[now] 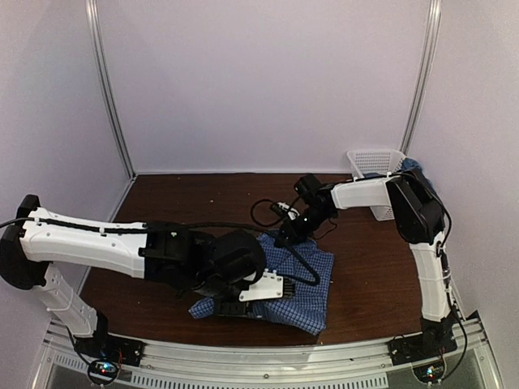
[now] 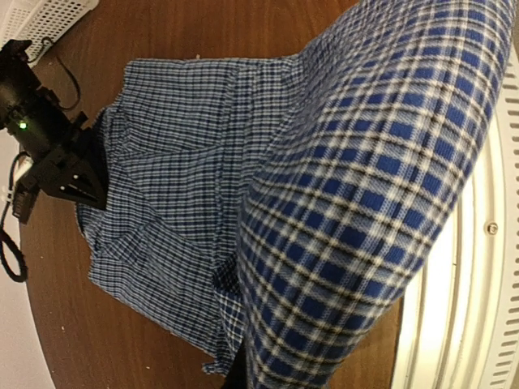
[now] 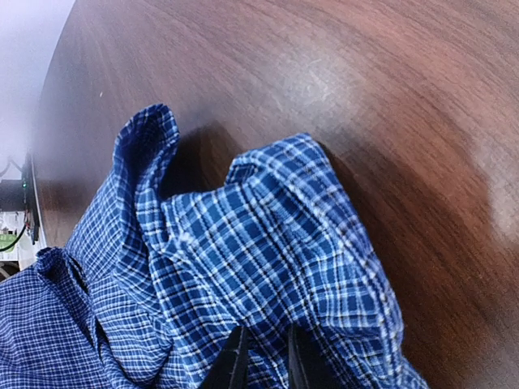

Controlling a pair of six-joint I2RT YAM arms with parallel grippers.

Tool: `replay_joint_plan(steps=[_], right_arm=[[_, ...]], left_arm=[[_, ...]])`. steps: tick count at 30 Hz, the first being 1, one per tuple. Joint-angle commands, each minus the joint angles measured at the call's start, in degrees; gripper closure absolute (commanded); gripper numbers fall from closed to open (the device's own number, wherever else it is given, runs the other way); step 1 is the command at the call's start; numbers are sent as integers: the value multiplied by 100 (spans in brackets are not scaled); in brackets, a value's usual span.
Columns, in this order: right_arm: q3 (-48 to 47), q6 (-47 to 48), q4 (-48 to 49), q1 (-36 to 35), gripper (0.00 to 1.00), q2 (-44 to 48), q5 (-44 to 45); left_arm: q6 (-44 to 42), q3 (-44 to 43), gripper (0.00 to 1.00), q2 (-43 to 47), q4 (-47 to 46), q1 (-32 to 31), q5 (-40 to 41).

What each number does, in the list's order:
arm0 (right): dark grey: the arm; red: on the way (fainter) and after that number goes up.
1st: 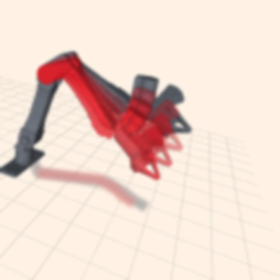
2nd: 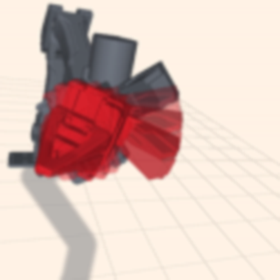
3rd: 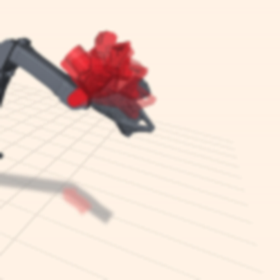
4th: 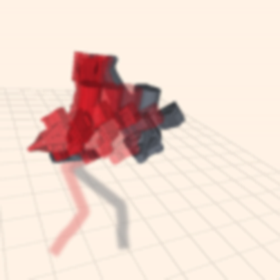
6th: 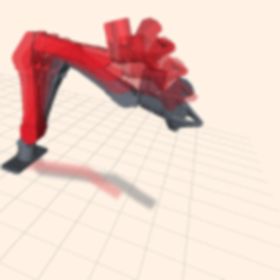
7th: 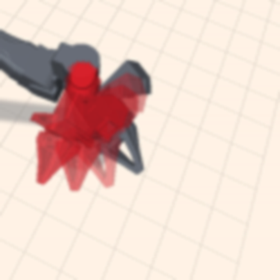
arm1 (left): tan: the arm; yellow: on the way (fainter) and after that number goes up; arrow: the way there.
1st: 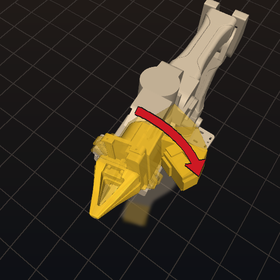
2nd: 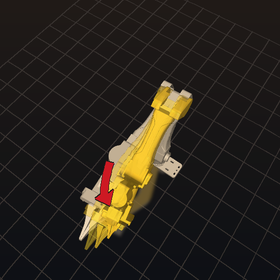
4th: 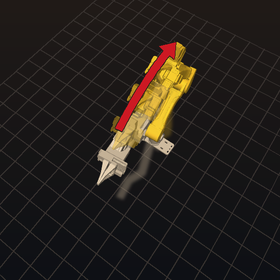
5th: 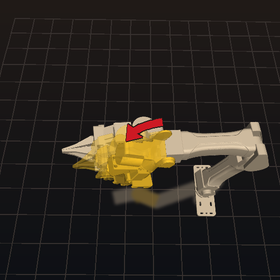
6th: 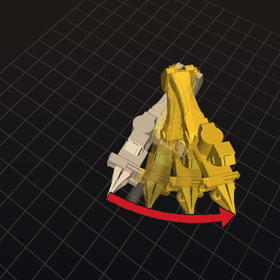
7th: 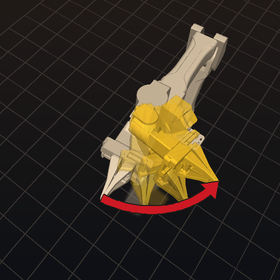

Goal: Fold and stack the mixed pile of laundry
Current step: Fold the 2/3-rectangle-folded shirt at the center of the board.

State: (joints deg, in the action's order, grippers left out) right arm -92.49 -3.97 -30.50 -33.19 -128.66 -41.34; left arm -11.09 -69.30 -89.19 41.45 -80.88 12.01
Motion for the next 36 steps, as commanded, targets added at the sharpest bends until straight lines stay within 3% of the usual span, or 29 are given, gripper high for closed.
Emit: replay_joint_plan(steps=[1, 13, 20, 26, 31, 36], right_arm=[[393, 65, -231, -146, 81, -144, 91], [538, -36, 120, -343, 81, -129, -337], [473, 31, 109, -367, 81, -134, -540], [235, 48, -36, -348, 79, -62, -542], [20, -196, -77, -133, 69, 410, -222], [-71, -484, -53, 314, 55, 1309, 77]], left_arm=[[-931, -798, 100, -428, -96, 544, 183], [-2634, -1908, 100, -1637, -802, 1609, 518], [-3184, -1766, 98, -2112, -1794, 1787, 733], [-3496, -1153, 97, -2367, -2962, 1798, 969], [-3457, -1081, 88, -2520, -3242, 1866, 1046], [-3337, -1172, 65, -2384, -3471, 1993, 1141]])
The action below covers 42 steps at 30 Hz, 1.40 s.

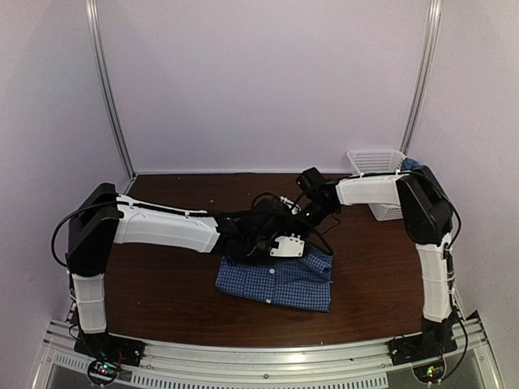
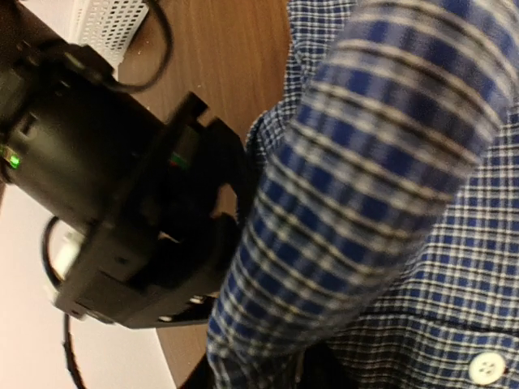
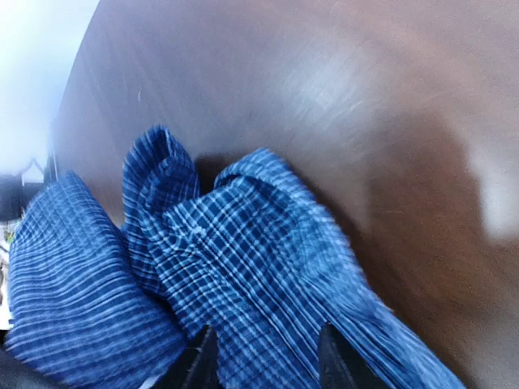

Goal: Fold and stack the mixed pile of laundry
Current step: Fold the 2/3-rectangle-folded shirt at the center of the board, then adjust the square-folded shirt at the center of the board.

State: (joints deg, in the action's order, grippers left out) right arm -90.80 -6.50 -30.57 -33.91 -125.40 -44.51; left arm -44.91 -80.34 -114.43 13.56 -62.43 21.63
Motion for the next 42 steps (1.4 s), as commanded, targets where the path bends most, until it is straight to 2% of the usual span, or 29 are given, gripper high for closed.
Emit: replay_joint_plan(steps=[1, 3, 5, 8, 10, 14, 16, 20, 25, 30, 35, 37, 38, 40, 42], right_arm=[[-229, -301, -47, 503, 53, 1165, 427], [-153, -412, -2, 735, 49, 1555, 499], [20, -518, 55, 957, 46, 1964, 574], [522, -630, 217, 1218, 32, 2530, 553], [920, -582, 233, 1267, 31, 2829, 561], [1938, -625, 536, 1279, 31, 3210, 584], [2482, -686, 763, 1281, 32, 3248, 537], [3065, -709, 1027, 1273, 33, 3300, 486], [3288, -590, 1086, 1277, 27, 3263, 257], [3273, -545, 1140, 1219, 26, 3141, -52], [3106, -333, 756, 1140, 29, 2791, 253], [3055, -290, 599, 1097, 35, 2637, 409], [3063, -275, 569, 1072, 44, 2575, 461], [3130, -304, 592, 1006, 69, 2490, 640], [3189, -335, 623, 984, 86, 2344, 755]], left_arm=[[119, -107, 59, 221, -679, 182, 127], [377, -223, 55, 413, -463, 305, -220], [828, -231, 45, 715, -317, 529, -574], [1651, -125, 40, 1180, -5, 1045, -1420], [2341, 155, 34, 1484, -39, 1439, -1984], [3604, 779, 32, 1811, -212, 2003, -2400], [4244, 1047, 32, 1838, -167, 2377, -2908], [5350, 2162, 30, 2071, -1264, 3056, -4376], [5885, 2768, 29, 1963, -2297, 3237, -5133], [6157, 2760, 29, 1505, -2815, 3246, -5478], [6252, 2509, 33, 1044, -2987, 3246, -5680], [6290, 2465, 34, 955, -3032, 3246, -5671], [6314, 2462, 34, 931, -3068, 3246, -5663], [6363, 2446, 35, 879, -3118, 3246, -5644], [6392, 2432, 36, 808, -3127, 3246, -5590]])
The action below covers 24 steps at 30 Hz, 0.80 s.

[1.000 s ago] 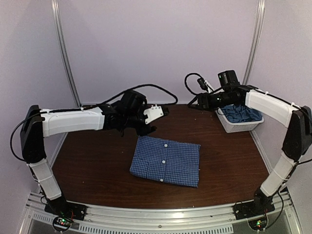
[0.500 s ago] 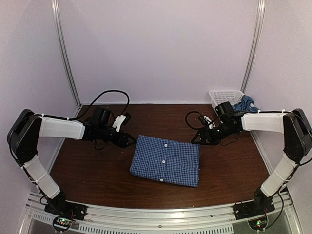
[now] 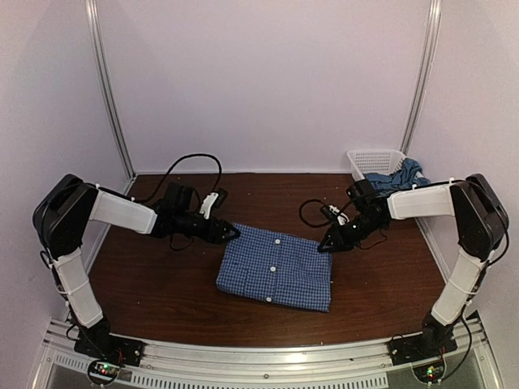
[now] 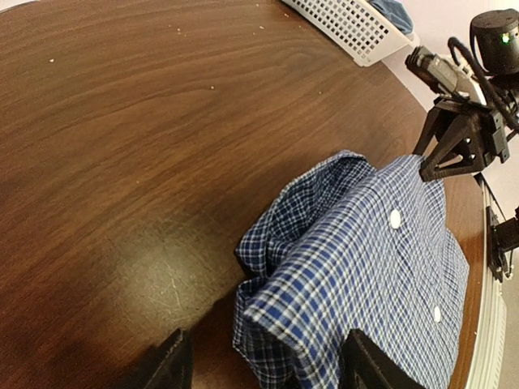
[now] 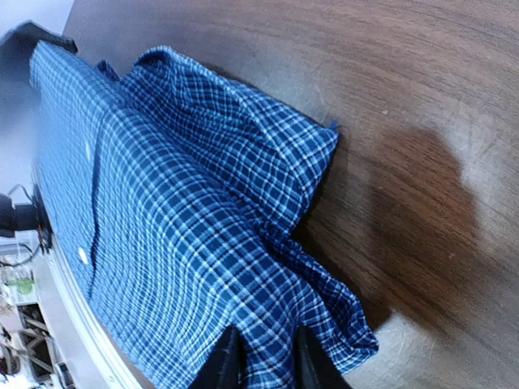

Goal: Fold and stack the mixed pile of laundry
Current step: Adjust the square-folded shirt at the center of the board.

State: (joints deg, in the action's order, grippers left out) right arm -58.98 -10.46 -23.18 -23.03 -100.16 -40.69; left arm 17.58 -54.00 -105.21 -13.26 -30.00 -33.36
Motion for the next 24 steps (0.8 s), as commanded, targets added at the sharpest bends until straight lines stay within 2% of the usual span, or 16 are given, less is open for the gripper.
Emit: replay_joint_plan(steps=[1, 2, 4, 7, 10, 12, 15, 16, 18, 23, 24], right_arm=[[9, 57, -131, -110, 94, -261, 480], [20, 47, -132, -118, 99, -331, 611], [35, 28, -109, -113, 100, -400, 816], [41, 32, -102, -114, 100, -453, 974], [70, 42, -65, -113, 100, -426, 986], [49, 55, -64, -114, 100, -439, 1033], [15, 68, -56, -114, 100, -474, 1072], [10, 70, -55, -113, 100, -484, 1090], [9, 70, -55, -114, 100, -483, 1162], [19, 65, -43, -114, 100, -351, 1138], [33, 60, -8, -110, 100, -287, 1101]], left_arm=[[155, -214, 36, -148, -441, 3, -75], [162, -230, 37, -203, -441, 3, -86], [198, -269, 42, -296, -439, 3, -80], [267, -361, 62, -365, -486, -2, -228], [269, -521, 74, -308, -501, -94, -443], [160, -722, 73, -258, -319, -232, -430], [55, -1094, 56, -352, -26, -398, -352], [57, -1203, 54, -426, 51, -415, -339], [88, -1348, 52, -585, 126, -419, -335], [81, -1436, 55, -685, 142, -419, -282], [79, -1370, 53, -636, 68, -419, -271]])
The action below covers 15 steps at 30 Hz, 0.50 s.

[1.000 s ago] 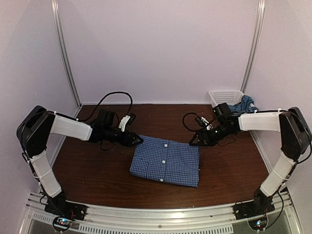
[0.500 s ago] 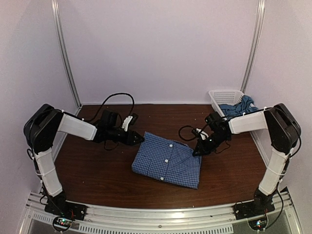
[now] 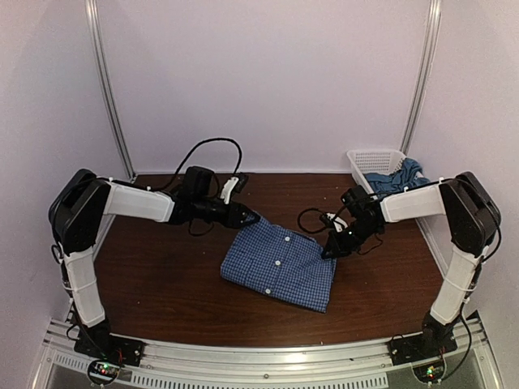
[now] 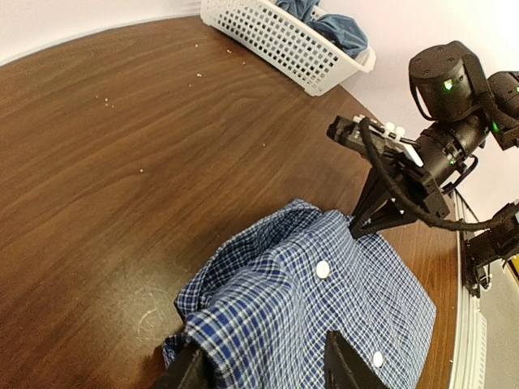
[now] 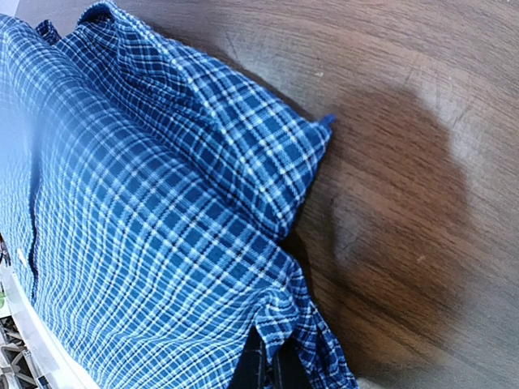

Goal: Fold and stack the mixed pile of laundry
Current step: Adjust the square-folded shirt at the center of the board.

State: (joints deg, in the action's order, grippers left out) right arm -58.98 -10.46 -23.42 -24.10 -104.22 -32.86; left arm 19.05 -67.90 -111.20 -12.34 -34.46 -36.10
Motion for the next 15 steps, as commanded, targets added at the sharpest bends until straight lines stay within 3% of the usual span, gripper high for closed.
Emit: replay_joint_plan(steps=[1, 7, 15], right_arm=[[35, 54, 22, -7, 100, 199, 298], [-57, 45, -196, -59, 100, 682, 244], [-17, -34, -350, -70, 100, 874, 333]], left_arm=[[-61, 87, 51, 17, -78, 27, 55], [-32, 78, 41, -119, 103, 69, 715], [202, -43, 37, -513, 17, 71, 673]])
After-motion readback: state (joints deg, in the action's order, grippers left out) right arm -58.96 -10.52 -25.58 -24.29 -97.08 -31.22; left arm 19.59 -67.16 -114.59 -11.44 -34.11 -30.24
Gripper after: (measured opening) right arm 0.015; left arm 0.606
